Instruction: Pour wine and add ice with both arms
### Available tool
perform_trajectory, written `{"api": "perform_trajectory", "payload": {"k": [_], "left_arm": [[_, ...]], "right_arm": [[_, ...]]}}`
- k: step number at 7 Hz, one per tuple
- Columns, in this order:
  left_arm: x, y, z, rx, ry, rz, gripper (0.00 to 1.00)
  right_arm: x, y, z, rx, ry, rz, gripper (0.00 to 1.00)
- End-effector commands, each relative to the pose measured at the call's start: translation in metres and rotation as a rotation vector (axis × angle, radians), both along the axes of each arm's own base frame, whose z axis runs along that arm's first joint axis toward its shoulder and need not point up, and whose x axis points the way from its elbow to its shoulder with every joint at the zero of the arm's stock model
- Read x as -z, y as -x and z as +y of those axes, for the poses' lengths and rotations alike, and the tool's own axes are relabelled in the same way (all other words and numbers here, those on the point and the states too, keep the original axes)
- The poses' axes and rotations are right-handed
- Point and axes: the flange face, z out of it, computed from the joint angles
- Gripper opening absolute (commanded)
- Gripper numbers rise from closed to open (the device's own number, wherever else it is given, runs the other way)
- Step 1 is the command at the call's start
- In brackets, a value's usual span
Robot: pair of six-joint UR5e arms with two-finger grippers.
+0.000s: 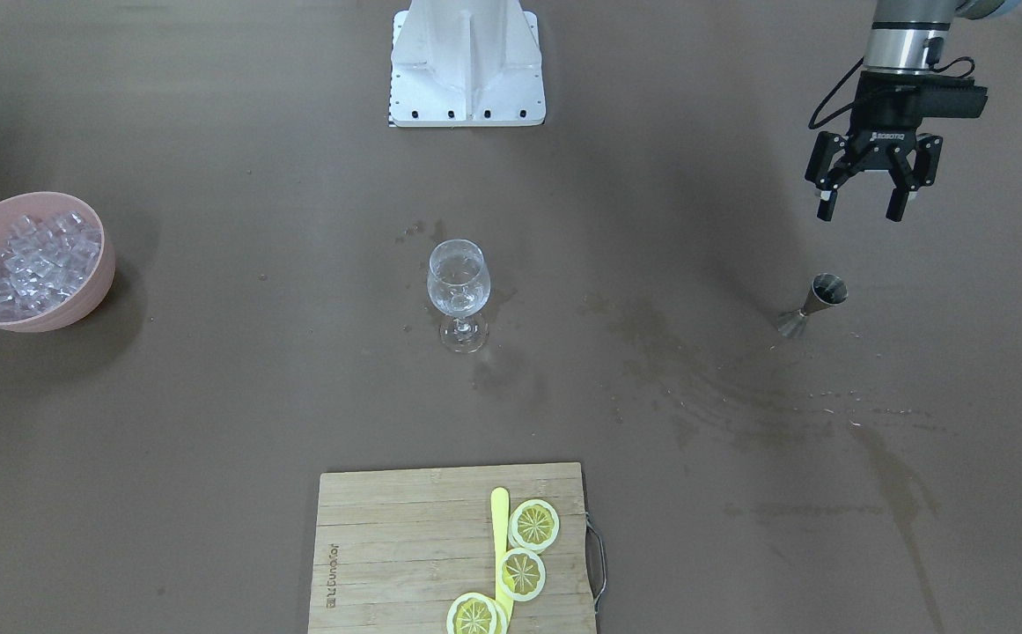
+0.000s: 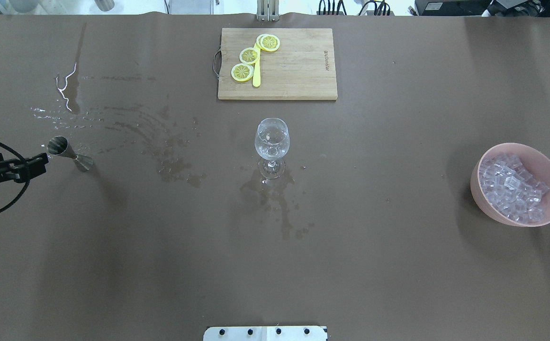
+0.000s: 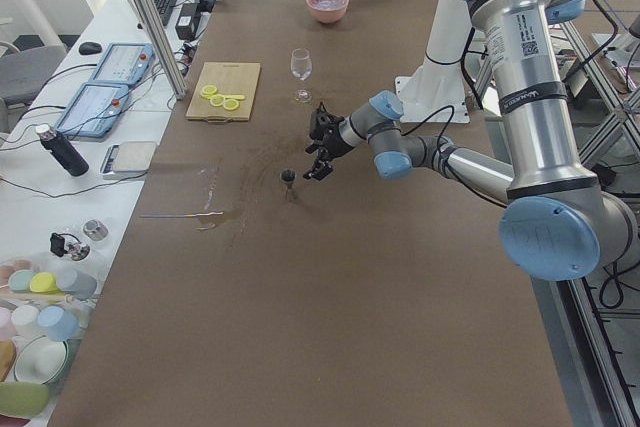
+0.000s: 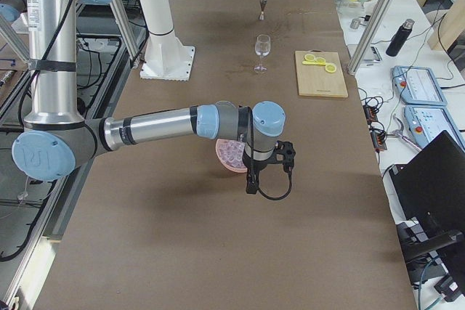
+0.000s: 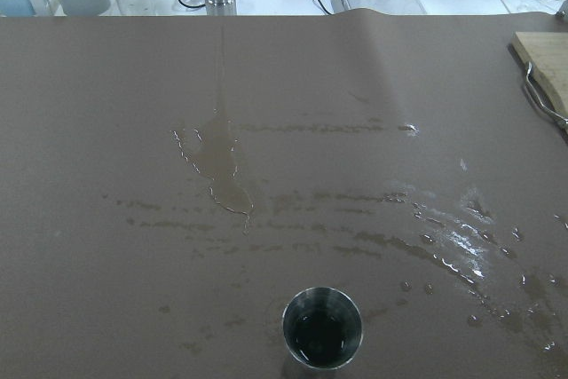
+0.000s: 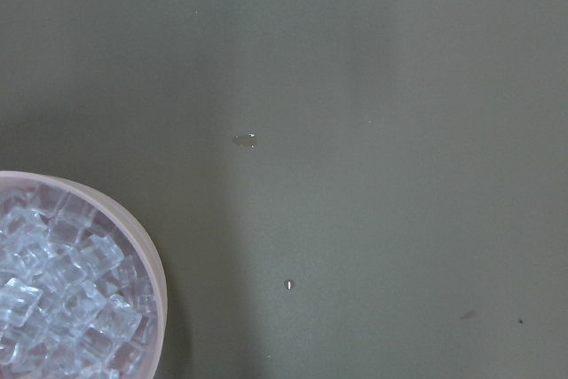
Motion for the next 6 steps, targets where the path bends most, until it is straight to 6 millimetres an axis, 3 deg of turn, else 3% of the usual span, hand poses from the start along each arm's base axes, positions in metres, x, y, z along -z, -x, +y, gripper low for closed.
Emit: {"api": "perform_trajectory", "payload": {"k": [1,4,6], "left_arm": [[-0.016,-0.027,0.015,0.038,0.013,0.007,0.97],[-0.043,-0.06,0.027,0.081,-0.025,-0.045,0.96],[-0.056,-0.08,0.021,0.118,-0.07,-0.02,0.97]], "right_arm": [[0.0,0.0,0.0,0.0,0.0,0.0,1.0],[-0.001,0.0,0.0,0.0,0.001,0.001,1.0],[-0.003,0.0,0.0,0.0,0.006,0.001,1.0]]}}
